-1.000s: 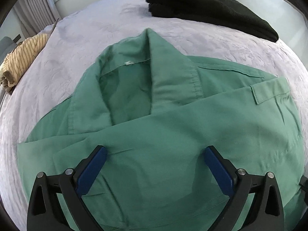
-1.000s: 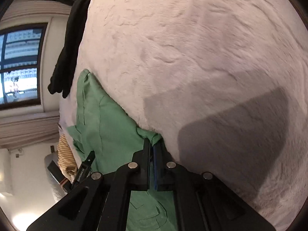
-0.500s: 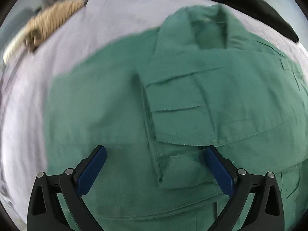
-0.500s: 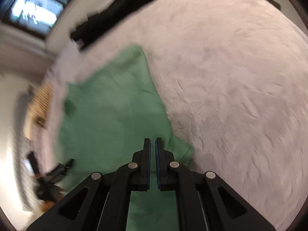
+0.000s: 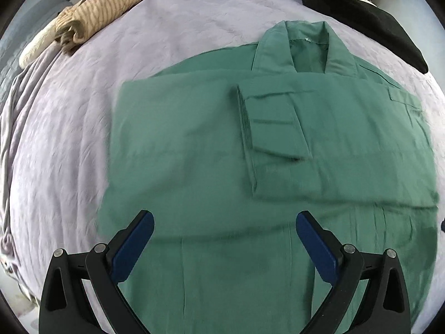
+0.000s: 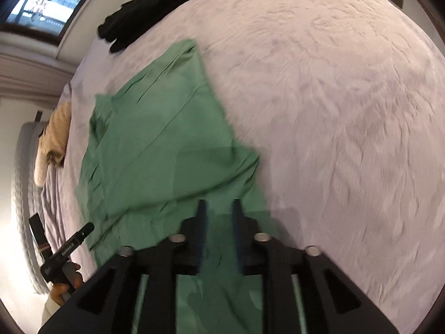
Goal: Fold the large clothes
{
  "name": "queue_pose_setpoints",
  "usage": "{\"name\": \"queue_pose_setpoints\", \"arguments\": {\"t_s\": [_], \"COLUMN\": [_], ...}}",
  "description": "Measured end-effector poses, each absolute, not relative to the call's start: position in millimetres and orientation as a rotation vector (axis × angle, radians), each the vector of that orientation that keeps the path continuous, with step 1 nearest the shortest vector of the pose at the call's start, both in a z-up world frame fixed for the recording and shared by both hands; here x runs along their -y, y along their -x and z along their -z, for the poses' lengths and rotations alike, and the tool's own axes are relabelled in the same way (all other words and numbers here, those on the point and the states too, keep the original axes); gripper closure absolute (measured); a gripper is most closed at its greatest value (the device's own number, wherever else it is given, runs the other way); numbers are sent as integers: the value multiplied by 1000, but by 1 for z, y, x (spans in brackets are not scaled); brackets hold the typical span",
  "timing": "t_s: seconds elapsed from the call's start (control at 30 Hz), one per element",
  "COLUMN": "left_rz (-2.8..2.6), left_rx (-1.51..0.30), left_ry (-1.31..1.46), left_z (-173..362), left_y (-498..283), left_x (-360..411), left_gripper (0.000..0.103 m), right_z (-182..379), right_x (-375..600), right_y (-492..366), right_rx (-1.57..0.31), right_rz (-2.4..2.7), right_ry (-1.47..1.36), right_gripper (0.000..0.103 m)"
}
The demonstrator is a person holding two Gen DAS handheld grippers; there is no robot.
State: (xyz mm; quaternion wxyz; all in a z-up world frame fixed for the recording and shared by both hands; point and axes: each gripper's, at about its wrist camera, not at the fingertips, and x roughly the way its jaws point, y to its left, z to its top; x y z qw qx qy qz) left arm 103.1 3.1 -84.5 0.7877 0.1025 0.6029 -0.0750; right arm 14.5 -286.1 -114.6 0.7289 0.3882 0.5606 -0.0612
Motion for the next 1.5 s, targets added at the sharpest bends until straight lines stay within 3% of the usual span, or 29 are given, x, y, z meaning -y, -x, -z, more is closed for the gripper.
{"name": "queue_pose_setpoints", "arguments": {"t_s": [0.03, 0.2, 0.47, 0.8, 1.13, 1.5], "left_rz": [158, 132, 98, 88, 73, 25], "left_rx": [-1306, -1324, -1324, -1361, -1378, -1392], "left_ry": [-223, -222, -172, -164, -169, -130], "left_z": [81, 70, 47, 40, 28, 23], "left_y": [-97, -70, -39, -22, 7, 32], "left_x": [-5, -14, -32, -39, -48, -74], "left_gripper": [0, 0, 0, 0, 0, 0], "right_z": [111, 105, 94, 75, 62, 73], "right_x": [280, 267, 254, 241, 216, 188], "right_y": [-13, -7, -1, 6, 4, 3], "right_rx": [-1242, -1284, -1316, -1317, -1304, -1444], "right_rz": [124, 93, 65, 15, -118, -119], "right_ry": [-841, -854, -845, -805, -777, -679], "right_gripper": [50, 46, 29, 17, 15, 15]}}
